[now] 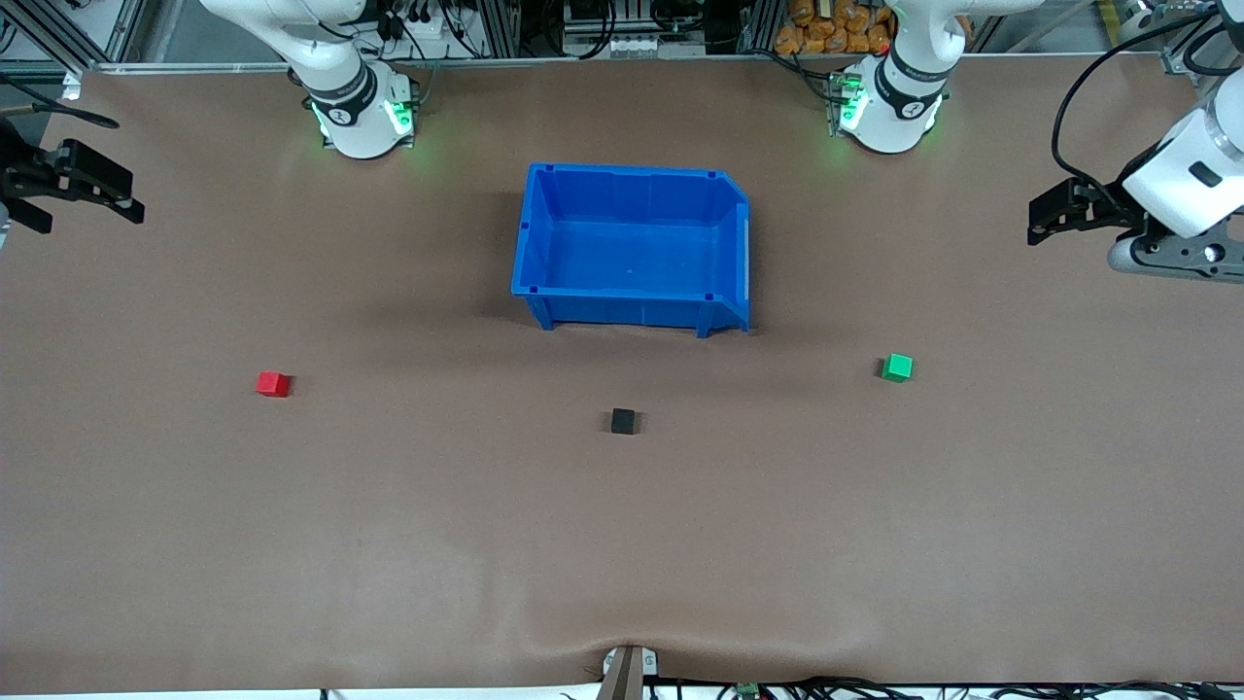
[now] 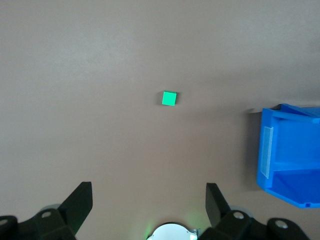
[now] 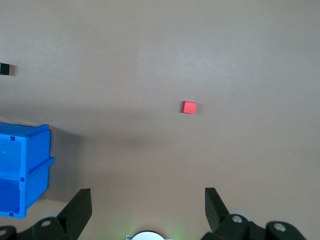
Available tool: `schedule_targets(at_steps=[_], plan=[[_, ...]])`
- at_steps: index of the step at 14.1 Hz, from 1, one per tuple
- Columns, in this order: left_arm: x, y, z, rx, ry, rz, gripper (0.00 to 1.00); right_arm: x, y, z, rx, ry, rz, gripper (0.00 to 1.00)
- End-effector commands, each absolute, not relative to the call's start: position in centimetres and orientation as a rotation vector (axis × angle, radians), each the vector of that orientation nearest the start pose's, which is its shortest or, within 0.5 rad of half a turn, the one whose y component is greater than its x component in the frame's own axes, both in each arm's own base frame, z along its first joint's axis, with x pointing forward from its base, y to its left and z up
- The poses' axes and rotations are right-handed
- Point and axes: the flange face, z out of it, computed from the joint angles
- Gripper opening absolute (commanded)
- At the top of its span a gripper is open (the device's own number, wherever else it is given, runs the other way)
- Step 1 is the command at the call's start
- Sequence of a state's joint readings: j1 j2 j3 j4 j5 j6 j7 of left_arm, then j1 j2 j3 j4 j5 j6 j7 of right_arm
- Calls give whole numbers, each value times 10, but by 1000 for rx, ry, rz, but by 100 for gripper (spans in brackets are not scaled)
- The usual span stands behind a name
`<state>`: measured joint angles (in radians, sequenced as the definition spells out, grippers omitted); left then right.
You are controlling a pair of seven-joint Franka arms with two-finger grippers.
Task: Attach green and red cubes to black cube
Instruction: 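Move the right gripper toward the red cube while the left gripper reaches the green cube, then grasp the red cube with the right gripper while the left gripper grasps the green cube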
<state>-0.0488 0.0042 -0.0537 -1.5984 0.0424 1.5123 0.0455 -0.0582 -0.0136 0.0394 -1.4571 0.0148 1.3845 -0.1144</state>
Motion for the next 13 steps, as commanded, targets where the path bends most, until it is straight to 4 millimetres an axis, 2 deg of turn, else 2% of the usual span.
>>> schedule_targets(at_steps=[1,4,5,6,7,8,9,11,12,13], plan=[[564,-47,568,-3093,198,241,100,538,-29,663,-3125,-84,104,100],[579,-57,530,-3070,218,338,100,569,-56,619,-3101,-10,166,100],[584,-52,518,-3068,208,372,100,579,-58,609,-3102,8,131,100],[586,-50,501,-3064,204,414,100,594,-65,579,-3099,24,156,100],[592,-52,483,-3059,207,452,100,617,-76,524,-3073,50,255,100],[598,-55,470,-3057,216,454,100,630,-80,482,-3044,56,334,100],[601,-56,456,-3058,220,454,100,637,-87,462,-3032,79,329,100],[601,-58,423,-3061,229,440,100,657,-96,385,-2992,107,405,100],[599,-56,408,-3065,228,417,100,661,-103,358,-2983,126,417,100],[596,-55,396,-3068,228,401,100,664,-109,318,-2966,146,459,100]])
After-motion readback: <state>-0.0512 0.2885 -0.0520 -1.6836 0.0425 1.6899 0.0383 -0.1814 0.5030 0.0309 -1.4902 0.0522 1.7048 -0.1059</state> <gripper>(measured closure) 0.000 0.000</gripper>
